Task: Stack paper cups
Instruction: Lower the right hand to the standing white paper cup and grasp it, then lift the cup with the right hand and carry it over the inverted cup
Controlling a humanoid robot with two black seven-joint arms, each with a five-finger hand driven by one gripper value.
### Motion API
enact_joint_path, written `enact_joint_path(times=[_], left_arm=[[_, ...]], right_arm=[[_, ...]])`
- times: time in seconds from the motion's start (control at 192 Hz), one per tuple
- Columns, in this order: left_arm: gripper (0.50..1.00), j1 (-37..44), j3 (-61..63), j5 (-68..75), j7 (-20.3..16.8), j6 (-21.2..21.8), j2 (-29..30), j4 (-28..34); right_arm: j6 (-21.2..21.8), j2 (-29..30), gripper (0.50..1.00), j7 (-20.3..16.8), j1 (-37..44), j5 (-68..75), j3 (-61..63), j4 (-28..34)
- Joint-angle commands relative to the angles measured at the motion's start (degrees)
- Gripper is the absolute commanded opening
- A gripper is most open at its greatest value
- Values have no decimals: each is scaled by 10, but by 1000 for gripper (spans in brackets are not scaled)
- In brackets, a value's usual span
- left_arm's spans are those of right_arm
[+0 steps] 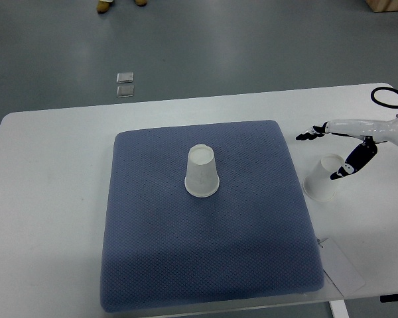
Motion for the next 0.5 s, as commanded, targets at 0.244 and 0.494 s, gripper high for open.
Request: enact_joint_path(times=[0.244, 0.494], left_arm=[[1000, 0, 0, 0, 0, 0, 0, 0], [1000, 0, 0, 0, 0, 0, 0, 0]], right_arm=[[-35, 25, 924, 0, -20, -25, -16, -48], [-51, 44, 901, 1, -34, -30, -21, -82]])
